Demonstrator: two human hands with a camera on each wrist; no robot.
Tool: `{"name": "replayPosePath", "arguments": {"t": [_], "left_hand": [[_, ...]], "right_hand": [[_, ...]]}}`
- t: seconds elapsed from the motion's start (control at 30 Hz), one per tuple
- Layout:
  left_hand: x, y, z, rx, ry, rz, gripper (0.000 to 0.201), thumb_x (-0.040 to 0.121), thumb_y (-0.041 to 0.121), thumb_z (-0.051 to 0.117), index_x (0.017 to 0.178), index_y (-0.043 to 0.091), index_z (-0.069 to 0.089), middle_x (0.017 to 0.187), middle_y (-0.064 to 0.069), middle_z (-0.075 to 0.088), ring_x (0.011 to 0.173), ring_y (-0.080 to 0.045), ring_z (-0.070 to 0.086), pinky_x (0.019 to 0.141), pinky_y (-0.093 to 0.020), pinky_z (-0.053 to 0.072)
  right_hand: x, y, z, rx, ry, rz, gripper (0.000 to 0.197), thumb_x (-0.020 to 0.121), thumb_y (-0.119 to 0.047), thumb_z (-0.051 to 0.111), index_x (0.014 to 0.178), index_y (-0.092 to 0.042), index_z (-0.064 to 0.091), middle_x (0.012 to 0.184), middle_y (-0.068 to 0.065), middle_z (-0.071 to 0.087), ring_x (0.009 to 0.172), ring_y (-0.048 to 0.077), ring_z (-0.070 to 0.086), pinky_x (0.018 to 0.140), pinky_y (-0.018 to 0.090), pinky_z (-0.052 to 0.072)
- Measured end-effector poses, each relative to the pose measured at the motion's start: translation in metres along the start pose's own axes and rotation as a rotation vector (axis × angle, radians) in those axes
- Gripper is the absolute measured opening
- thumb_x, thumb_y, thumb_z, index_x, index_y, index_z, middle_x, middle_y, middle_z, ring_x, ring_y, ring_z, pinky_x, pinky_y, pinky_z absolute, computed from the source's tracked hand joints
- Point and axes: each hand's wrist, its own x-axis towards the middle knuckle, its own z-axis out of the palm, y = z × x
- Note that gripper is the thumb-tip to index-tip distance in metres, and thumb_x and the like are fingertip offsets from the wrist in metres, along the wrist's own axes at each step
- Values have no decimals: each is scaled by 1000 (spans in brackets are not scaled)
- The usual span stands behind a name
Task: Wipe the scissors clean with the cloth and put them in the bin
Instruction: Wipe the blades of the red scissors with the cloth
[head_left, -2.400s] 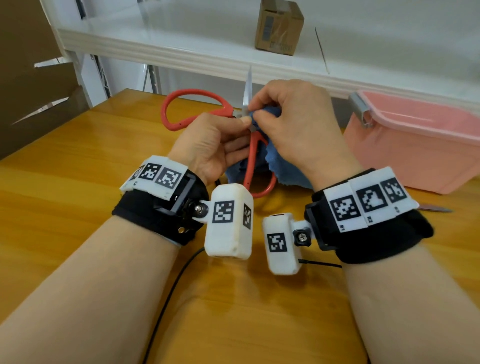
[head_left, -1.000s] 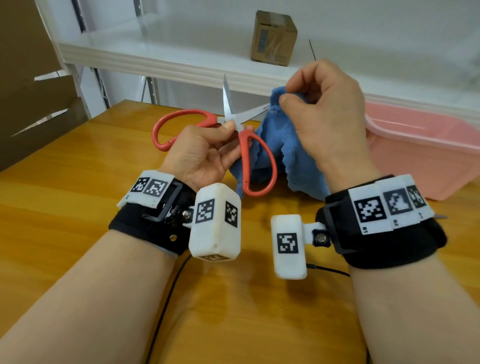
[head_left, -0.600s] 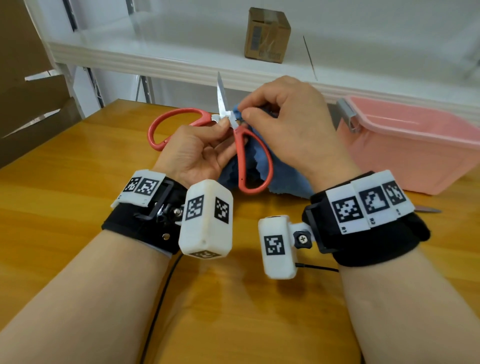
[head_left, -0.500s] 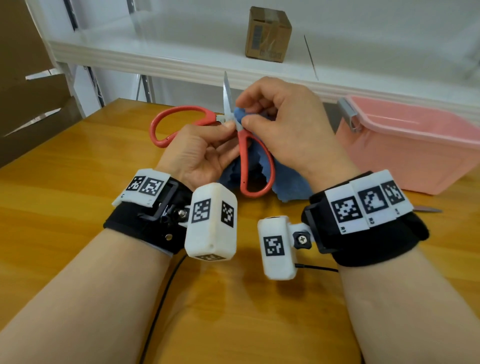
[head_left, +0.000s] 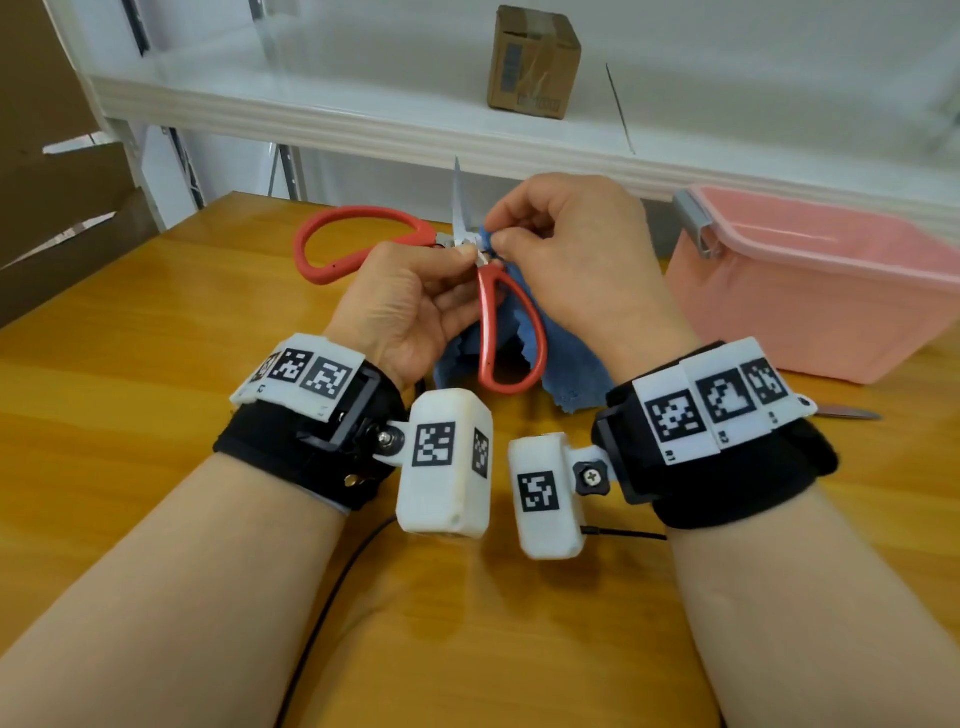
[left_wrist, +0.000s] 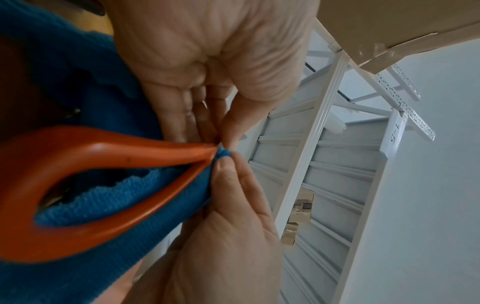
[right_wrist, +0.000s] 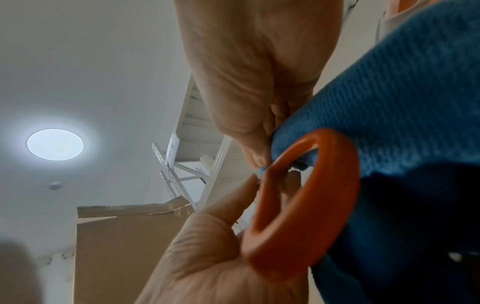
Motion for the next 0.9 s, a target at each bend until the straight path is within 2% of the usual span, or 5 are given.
{"name": "replayPosePath", "arguments": {"t": [0.1, 0.43, 0.57, 0.77, 0.9], "left_hand": [[1, 1, -3, 21, 6, -7, 7, 87, -2, 60, 90, -4, 66, 79, -13, 67, 74, -21, 67, 88, -38, 57], [-3, 0, 4, 43, -9, -24, 10, 90, -7, 53, 87, -7, 62, 73, -16, 68, 67, -19, 69, 69, -28, 60], [-4, -1, 4, 34, -15, -19, 14, 89, -8, 53, 84, -6, 65, 73, -14, 69, 72, -21, 69, 75, -31, 61], [-4, -2, 4, 53, -4, -39, 8, 90, -7, 53, 88, -7, 61, 76, -16, 67, 70, -20, 70, 71, -29, 61], [-5, 0, 3, 39, -20, -35, 14, 90, -8, 52, 85, -6, 65, 74, -14, 70, 71, -20, 70, 73, -30, 61]], "right_hand": [[-2, -6, 1, -4, -66, -10, 14, 92, -19, 65, 94, -30, 74, 87, -17, 68, 85, -3, 64, 77, 8, 49], [2, 2, -2, -117, 30, 73, 18, 87, -8, 59, 92, -22, 70, 78, -16, 57, 91, 6, 61, 85, 26, 51], [0, -5, 1, -90, -21, 39, 19, 86, -9, 62, 88, -27, 69, 79, -14, 63, 87, 5, 64, 82, 21, 53], [4, 3, -5, -148, 26, 113, 18, 88, -10, 61, 89, -24, 72, 73, -17, 55, 93, 5, 62, 85, 23, 51], [0, -8, -1, -125, -43, 44, 16, 88, -11, 64, 87, -25, 71, 78, -15, 61, 91, 5, 65, 84, 21, 52]]}}
